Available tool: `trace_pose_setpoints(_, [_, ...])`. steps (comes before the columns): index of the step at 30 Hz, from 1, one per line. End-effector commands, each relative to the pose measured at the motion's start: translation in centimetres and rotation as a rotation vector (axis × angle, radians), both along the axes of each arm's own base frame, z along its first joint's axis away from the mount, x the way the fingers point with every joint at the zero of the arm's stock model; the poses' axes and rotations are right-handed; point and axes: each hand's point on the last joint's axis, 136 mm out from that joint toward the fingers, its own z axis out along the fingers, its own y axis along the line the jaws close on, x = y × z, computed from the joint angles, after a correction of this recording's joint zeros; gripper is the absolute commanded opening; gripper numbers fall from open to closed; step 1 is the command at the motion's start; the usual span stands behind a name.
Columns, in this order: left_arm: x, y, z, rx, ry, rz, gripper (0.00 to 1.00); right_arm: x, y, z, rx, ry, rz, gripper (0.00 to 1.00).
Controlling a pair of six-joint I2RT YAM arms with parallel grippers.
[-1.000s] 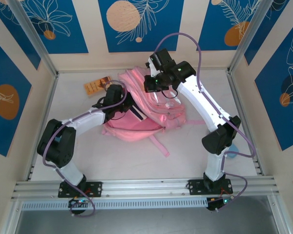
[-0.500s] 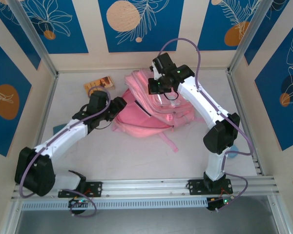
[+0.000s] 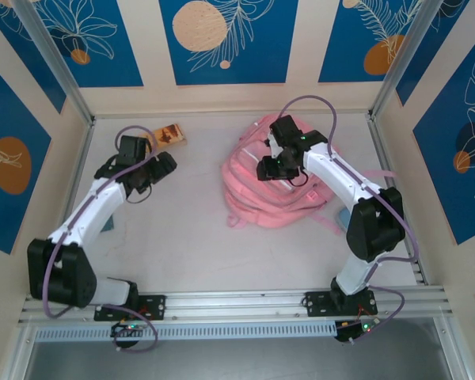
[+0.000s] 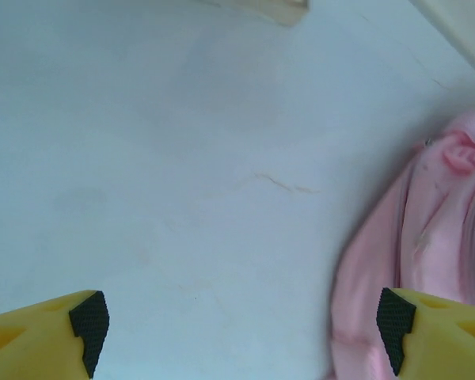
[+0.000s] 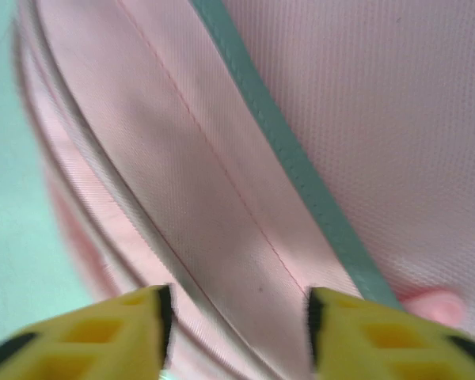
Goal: Pack the student bag
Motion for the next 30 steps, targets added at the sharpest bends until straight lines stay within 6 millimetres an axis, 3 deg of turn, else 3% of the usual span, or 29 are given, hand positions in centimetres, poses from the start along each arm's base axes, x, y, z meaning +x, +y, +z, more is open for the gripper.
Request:
trace_pose_setpoints(1, [2.0, 3.4, -1.2, 0.114, 0.04, 0.016, 0.89, -0.7, 1.1, 2.3, 0.109, -0.042, -0.016, 0.66])
trace_pose_setpoints(7, [7.2, 7.2, -3.1, 0.111, 0.034, 0.084, 0.83, -2.0, 1.0, 2.9, 0.171, -0.055, -0.052, 0.82])
trace_pose_setpoints(11, [11.1, 8.8, -4.4, 0.053, 0.045, 0.09, 0.72, -3.1, 1.8, 2.8, 0.26, -0.015, -0.089, 0.84])
trace_pose_setpoints(18, [16.3, 9.9, -6.6, 0.012, 0.083, 0.061, 0.66, -4.5, 2.3, 1.9, 0.301, 0.035, -0.154, 0.84])
trace_pose_setpoints(23, [18.4, 9.9, -8.7, -0.004, 0.128, 0.049, 0.61, -4.8, 2.7, 1.6, 0.336, 0.054, -0.205, 0.84])
trace_pose_setpoints(30, [18.8, 10.6, -11.4, 0.015, 0.181, 0.085, 0.6, -5.5, 4.1, 1.0, 0.352, 0.082, -0.207, 0.84])
